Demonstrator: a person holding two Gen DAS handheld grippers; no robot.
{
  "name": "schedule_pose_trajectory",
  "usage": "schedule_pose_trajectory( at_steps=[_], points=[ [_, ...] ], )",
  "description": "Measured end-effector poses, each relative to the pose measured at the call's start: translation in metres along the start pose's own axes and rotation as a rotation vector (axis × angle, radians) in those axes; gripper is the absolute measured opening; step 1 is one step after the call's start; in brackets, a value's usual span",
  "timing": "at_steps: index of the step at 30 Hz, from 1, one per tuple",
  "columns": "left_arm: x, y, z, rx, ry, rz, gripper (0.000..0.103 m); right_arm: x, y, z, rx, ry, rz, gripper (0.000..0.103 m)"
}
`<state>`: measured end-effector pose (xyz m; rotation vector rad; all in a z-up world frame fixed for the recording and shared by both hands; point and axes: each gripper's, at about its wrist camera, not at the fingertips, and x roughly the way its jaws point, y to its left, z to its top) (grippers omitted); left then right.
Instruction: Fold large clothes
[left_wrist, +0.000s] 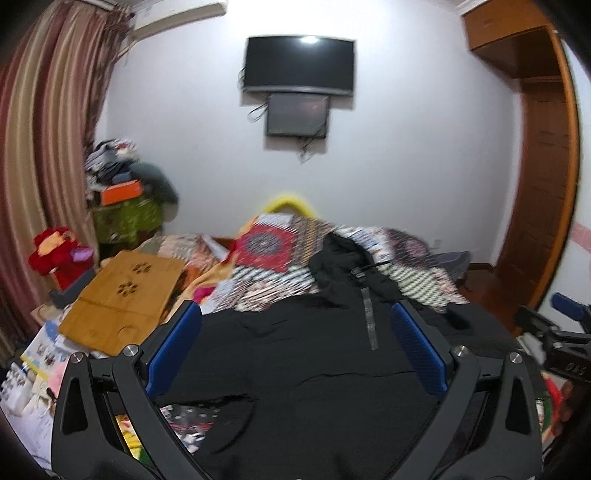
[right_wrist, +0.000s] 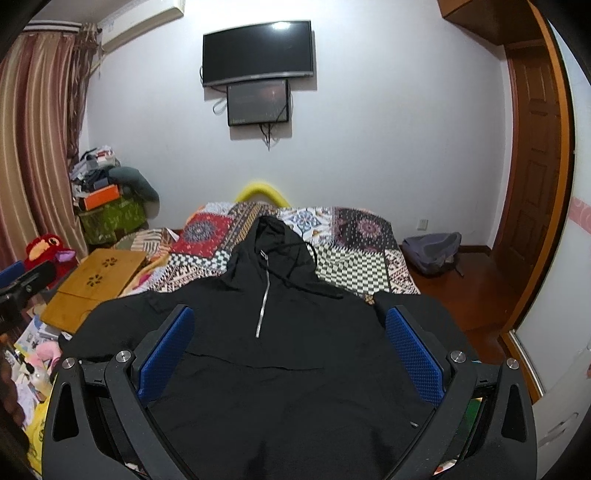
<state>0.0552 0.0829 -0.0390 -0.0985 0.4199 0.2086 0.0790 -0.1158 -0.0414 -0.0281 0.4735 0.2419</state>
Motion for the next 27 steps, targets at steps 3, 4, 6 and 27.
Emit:
schedule_pose_trajectory(
  at_steps=[3,4,6,27],
  points=[
    [0.024,0.023,-0.004,-0.025,0.051,0.081,0.103,0.015,-0.001,-0.001,-0.001,0.036,-0.002,0.103],
    [0.035,0.033,-0.007,-0.04,0.077,0.107,0.103,0.019,0.0,-0.001,-0.003,0.046,-0.003,0.103],
    [0.055,0.055,-0.015,-0.08,0.132,0.152,0.103,0.031,0.0,-0.002,-0.016,0.076,-0.016,0.103],
    [0.134,0.285,-0.161,-0.82,0.544,0.082,0.102,0.11,0.006,-0.013,-0.084,0.329,-0.035,0.103]
  ],
)
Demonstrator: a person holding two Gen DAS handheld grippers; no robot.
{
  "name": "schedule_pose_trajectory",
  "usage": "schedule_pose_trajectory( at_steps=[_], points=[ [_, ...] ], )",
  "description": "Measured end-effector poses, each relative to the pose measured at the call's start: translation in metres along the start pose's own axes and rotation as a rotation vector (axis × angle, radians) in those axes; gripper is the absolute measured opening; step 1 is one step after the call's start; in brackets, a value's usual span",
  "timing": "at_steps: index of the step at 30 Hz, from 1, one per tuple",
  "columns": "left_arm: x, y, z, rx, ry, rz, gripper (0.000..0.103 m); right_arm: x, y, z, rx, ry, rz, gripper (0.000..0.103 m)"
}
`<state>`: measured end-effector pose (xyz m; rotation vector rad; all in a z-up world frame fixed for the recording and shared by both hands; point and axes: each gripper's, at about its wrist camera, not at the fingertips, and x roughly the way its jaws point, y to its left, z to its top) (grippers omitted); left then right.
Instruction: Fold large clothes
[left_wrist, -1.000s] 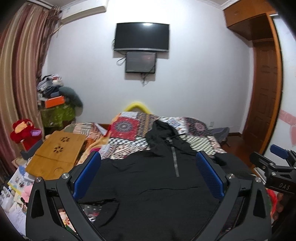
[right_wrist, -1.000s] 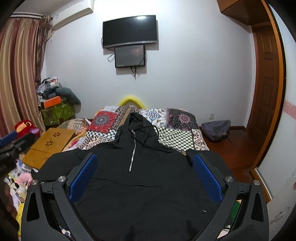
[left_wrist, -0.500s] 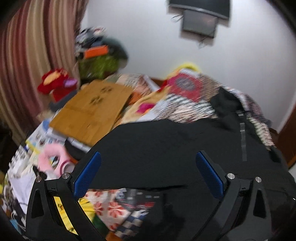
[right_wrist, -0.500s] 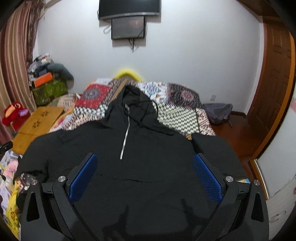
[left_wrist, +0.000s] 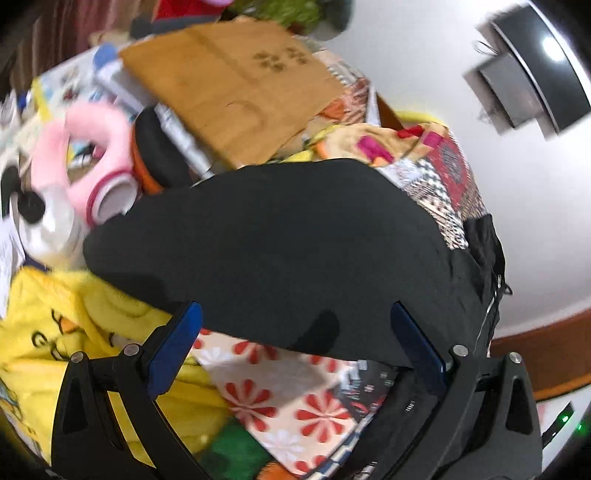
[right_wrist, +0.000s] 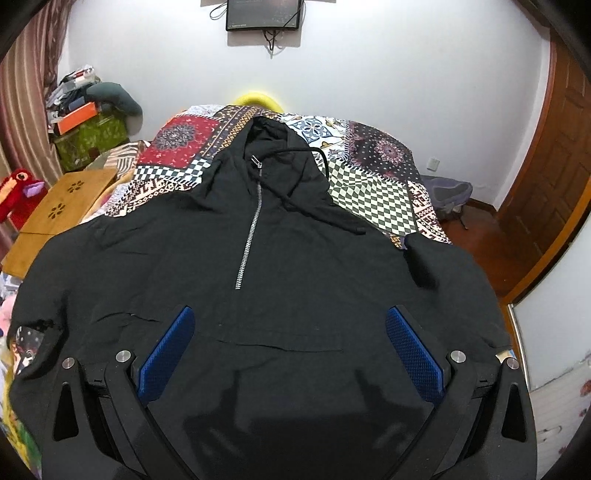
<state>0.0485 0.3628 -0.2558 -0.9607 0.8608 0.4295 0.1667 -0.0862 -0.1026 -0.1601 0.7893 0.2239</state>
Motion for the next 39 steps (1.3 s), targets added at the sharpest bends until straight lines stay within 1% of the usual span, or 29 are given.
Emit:
schedule_pose_trajectory(
  at_steps=[1,6,8,14,15,16,17,19,20,22,23,25,26,28,29,30,31,32,35,39],
  points=[
    [0.003,0.006,0.001,-0.018,0.011,-0.009,0.102,0.0,-0.001,-0.001,0.001,0.005,0.001,0.103],
    [0.025,0.035,0.001,-0.15,0.093,-0.125,0.102,0.006,0.007,0.003,-0.02,0.023,-0.013,0.103],
    [0.03,0.039,0.0,-0.179,0.099,-0.144,0.1,0.008,0.009,0.003,-0.028,0.027,-0.013,0.103],
    [0.046,0.047,0.004,-0.224,0.11,-0.15,0.094,0.006,0.015,0.002,-0.041,0.036,-0.009,0.103],
    [0.046,0.047,0.005,-0.228,0.095,-0.137,0.091,0.005,0.015,0.002,-0.042,0.035,-0.009,0.103],
    [0.044,0.047,0.006,-0.221,0.081,-0.118,0.085,0.005,0.016,0.002,-0.041,0.034,-0.008,0.103],
    [0.042,0.046,0.008,-0.209,0.063,-0.091,0.081,0.004,0.016,0.002,-0.04,0.034,-0.005,0.103],
    [0.035,0.04,0.013,-0.175,0.021,-0.023,0.067,0.003,0.016,0.002,-0.042,0.034,0.0,0.103],
    [0.034,0.038,0.015,-0.163,0.009,0.0,0.065,0.003,0.016,0.002,-0.044,0.034,0.001,0.103],
    [0.03,0.031,0.02,-0.13,-0.018,0.045,0.054,0.001,0.015,0.002,-0.05,0.031,0.0,0.103],
    [0.028,0.026,0.021,-0.109,-0.033,0.074,0.051,-0.001,0.015,0.001,-0.051,0.029,0.0,0.103],
    [0.023,0.014,0.022,-0.051,-0.065,0.137,0.034,-0.004,0.014,0.001,-0.05,0.022,-0.001,0.103],
    [0.018,0.005,0.023,-0.011,-0.087,0.177,0.032,-0.005,0.013,0.0,-0.048,0.019,-0.001,0.103],
    [0.009,-0.009,0.023,0.061,-0.132,0.23,0.024,-0.008,0.01,0.0,-0.04,0.013,0.002,0.103],
    [0.005,-0.015,0.023,0.084,-0.149,0.244,0.022,-0.009,0.008,-0.001,-0.037,0.009,0.004,0.103],
    [0.0,-0.024,0.023,0.116,-0.173,0.257,0.018,-0.01,0.006,-0.001,-0.034,0.006,0.004,0.103],
    [-0.005,-0.032,0.024,0.142,-0.194,0.265,0.013,-0.012,0.005,-0.002,-0.032,0.002,0.004,0.103],
    [-0.011,-0.04,0.025,0.169,-0.216,0.262,0.011,-0.013,0.003,-0.002,-0.031,-0.001,0.003,0.103],
    [-0.032,-0.073,0.029,0.25,-0.295,0.237,0.008,-0.016,-0.002,-0.004,-0.028,-0.015,-0.004,0.103],
    [-0.051,-0.118,0.032,0.337,-0.36,0.184,0.006,-0.02,-0.011,-0.005,-0.013,-0.03,0.005,0.103]
  ],
)
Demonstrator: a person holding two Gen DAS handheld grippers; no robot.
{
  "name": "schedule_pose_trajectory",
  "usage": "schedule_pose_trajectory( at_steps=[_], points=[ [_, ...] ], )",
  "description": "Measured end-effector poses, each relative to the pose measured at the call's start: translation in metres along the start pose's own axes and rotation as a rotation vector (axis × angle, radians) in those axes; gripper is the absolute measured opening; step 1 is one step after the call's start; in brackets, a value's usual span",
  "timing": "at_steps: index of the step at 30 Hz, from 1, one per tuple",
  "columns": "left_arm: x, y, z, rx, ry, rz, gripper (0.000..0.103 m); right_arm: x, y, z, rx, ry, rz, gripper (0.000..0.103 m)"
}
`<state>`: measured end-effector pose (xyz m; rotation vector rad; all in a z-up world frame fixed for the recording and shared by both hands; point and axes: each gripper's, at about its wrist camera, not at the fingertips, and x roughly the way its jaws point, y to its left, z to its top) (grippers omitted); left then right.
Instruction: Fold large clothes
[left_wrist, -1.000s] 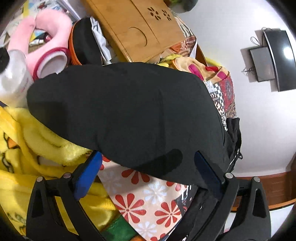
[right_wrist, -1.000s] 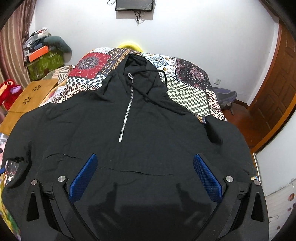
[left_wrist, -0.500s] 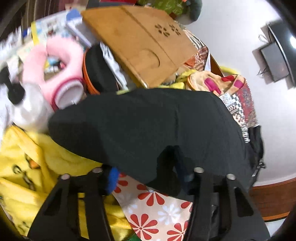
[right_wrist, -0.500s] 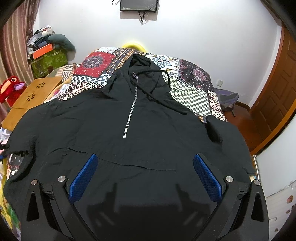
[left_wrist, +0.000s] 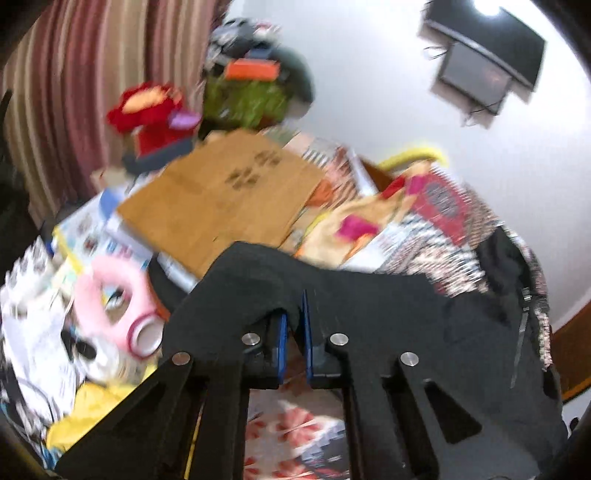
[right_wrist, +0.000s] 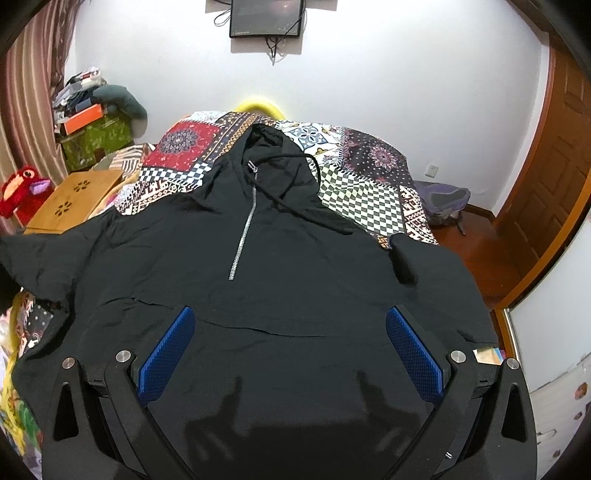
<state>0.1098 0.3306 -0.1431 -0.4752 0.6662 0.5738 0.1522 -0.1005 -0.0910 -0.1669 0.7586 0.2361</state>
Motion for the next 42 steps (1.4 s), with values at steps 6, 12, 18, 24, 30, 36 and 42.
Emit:
schedule_pose_trajectory(
  at_steps=[6,12,18,24,30,36,42],
  points=[
    [-0.021,-0.08,0.03,0.111,-0.073,-0.134,0.005,-0.005,-0.013,-0.001,0.007,-0.028,0.0,0.103],
    [-0.031,-0.171,0.036,0.216,-0.097,-0.272,0.005,-0.006,-0.029,-0.002,0.027,-0.046,0.006,0.103],
    [-0.029,-0.26,0.015,0.331,-0.064,-0.377,0.005,-0.003,-0.044,-0.003,0.045,-0.05,0.001,0.103],
    [-0.009,-0.335,-0.033,0.467,0.043,-0.459,0.005,0.003,-0.059,-0.006,0.057,-0.04,-0.018,0.103],
    [0.02,-0.378,-0.097,0.597,0.195,-0.489,0.005,0.012,-0.073,-0.01,0.09,0.0,-0.023,0.103],
    [0.033,-0.386,-0.149,0.717,0.317,-0.495,0.005,0.013,-0.081,-0.016,0.105,0.024,-0.045,0.103],
    [0.031,-0.381,-0.18,0.8,0.435,-0.521,0.033,0.01,-0.079,-0.014,0.082,0.037,-0.048,0.103]
  ],
)
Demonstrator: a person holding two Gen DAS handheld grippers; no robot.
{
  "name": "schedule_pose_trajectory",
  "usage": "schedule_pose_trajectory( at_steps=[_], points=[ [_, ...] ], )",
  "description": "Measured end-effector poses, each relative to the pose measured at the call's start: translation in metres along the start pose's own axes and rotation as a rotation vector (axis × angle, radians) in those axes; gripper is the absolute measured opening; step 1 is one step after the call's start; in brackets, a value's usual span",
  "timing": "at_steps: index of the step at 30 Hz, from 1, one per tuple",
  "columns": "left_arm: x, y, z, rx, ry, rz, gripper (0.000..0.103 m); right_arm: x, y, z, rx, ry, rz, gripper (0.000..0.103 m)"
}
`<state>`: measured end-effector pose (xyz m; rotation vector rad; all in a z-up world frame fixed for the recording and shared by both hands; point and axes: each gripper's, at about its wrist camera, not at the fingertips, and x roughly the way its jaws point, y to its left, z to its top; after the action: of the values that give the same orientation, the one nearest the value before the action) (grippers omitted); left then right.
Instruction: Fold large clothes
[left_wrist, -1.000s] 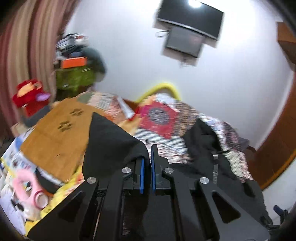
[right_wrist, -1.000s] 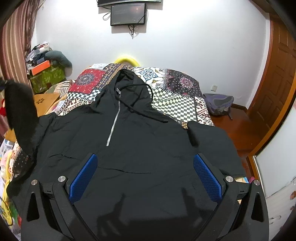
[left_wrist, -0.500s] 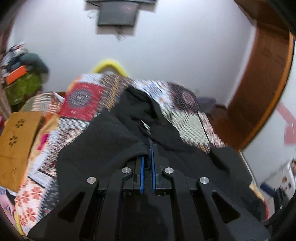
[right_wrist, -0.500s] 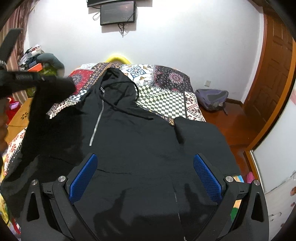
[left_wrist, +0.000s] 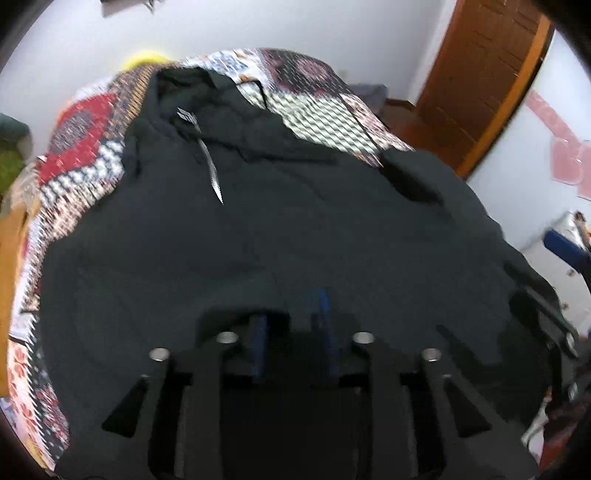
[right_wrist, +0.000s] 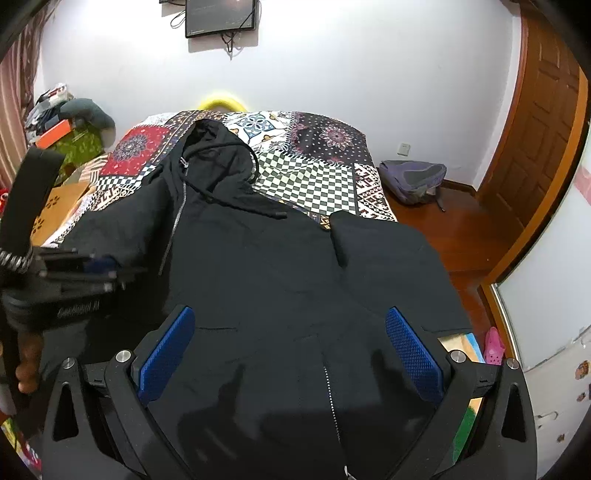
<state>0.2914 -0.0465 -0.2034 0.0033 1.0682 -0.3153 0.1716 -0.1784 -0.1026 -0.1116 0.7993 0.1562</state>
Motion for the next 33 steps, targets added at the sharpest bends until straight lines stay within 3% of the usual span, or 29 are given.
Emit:
schedule_pose_trajectory(
  at_steps=[4,9,16,24,33],
  points=[
    [-0.027,0.004,-0.014,0.02,-0.028,-0.002,0.043,-0.006,0.011,0.007,-0.041,-0.009,0.003,0.103],
    [-0.082,0.027,-0.025,0.024,-0.157,0.069,0.061,-0.012,0.037,0.021,-0.111,-0.034,0.021,0.103],
    [-0.141,0.099,-0.049,-0.075,-0.26,0.201,0.064,-0.006,0.104,0.039,-0.294,-0.044,0.092,0.103],
    [-0.145,0.166,-0.087,-0.187,-0.224,0.302,0.064,0.041,0.182,0.037,-0.496,0.071,0.198,0.101],
    [-0.113,0.198,-0.115,-0.256,-0.156,0.295,0.064,0.086,0.229,0.025,-0.582,0.191,0.234,0.088]
  ],
)
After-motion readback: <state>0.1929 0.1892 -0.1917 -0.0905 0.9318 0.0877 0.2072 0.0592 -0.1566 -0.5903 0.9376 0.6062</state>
